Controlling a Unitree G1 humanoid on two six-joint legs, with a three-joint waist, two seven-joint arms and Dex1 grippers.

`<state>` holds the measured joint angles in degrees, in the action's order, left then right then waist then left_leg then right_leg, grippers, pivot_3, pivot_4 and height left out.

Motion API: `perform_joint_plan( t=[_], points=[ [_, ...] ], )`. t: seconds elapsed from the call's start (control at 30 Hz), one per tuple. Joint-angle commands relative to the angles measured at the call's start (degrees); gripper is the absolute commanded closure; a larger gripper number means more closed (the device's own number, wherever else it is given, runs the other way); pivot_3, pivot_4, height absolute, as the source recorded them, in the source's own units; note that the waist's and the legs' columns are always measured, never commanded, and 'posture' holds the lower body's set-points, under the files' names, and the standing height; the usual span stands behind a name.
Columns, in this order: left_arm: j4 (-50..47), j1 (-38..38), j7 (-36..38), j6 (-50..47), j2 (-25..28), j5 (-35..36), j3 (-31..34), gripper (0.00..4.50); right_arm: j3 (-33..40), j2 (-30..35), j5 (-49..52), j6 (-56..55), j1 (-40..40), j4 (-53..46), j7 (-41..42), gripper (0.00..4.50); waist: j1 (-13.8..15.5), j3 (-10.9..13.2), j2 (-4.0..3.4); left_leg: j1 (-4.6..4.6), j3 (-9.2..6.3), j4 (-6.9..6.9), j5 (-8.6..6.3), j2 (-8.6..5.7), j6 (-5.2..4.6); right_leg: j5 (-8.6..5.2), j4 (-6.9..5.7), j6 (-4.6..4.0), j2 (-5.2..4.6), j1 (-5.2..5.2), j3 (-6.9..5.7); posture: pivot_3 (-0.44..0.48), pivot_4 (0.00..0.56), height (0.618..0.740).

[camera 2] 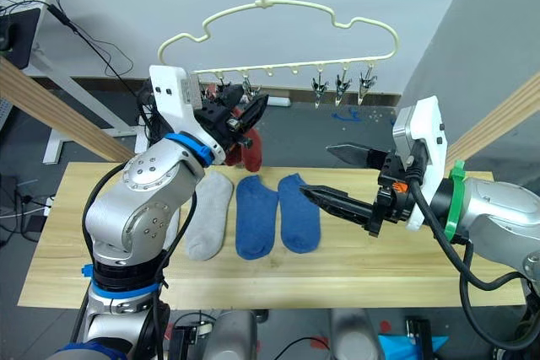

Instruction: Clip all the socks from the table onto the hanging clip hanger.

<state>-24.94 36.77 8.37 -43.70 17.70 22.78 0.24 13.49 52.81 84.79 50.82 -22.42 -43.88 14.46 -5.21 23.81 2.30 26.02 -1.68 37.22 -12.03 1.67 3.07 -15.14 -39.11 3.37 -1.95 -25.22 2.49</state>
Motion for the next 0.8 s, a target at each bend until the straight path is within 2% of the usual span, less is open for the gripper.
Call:
perform_joint_plan(
  t=[0.03, 0.57, 0.67, 0.8],
  points=[
    [-0.2, 2.5, -0.4, 0.1, -0.8, -1.1, 0.0, 2.33, 0.3, 0.6, 1.5, -1.8, 0.7, -2.3, -0.4, 0.43, 0.0, 0.0, 0.00, 0.00, 0.00, 0.00, 0.00, 0.00, 0.00, 0.00, 0.00, 0.00, 0.00, 0.00, 0.00, -0.286, 0.449, 0.740],
    [1.7, 3.8, 0.2, 0.2, -2.7, -3.4, -0.5, 2.33, -0.5, 1.5, 1.1, -3.5, 2.4, -3.0, -1.7, 0.43, -0.4, 0.0, 0.01, 0.00, 0.01, 0.00, 0.00, -0.01, 0.00, 0.00, 0.02, 0.00, 0.00, 0.01, 0.01, -0.301, 0.452, 0.740],
    [2.0, 3.9, 0.0, 0.0, -2.7, -3.6, -0.2, 2.91, -0.6, 1.6, 1.1, -3.7, 2.4, -3.0, -1.9, 0.39, -0.5, 0.0, 0.01, 0.00, 0.01, -0.01, 0.00, 0.00, 0.00, 0.00, 0.03, 0.01, 0.00, 0.01, 0.01, -0.299, 0.450, 0.740],
    [2.0, 4.0, 0.0, 0.0, -2.8, -3.9, -0.2, 3.89, -0.8, 1.7, 0.8, -3.9, 2.5, -2.9, -1.7, 0.39, -0.5, 0.0, 0.01, 0.00, 0.01, -0.01, 0.00, -0.01, 0.00, 0.00, 0.03, 0.01, 0.00, 0.01, 0.01, -0.294, 0.447, 0.740]
  ],
)
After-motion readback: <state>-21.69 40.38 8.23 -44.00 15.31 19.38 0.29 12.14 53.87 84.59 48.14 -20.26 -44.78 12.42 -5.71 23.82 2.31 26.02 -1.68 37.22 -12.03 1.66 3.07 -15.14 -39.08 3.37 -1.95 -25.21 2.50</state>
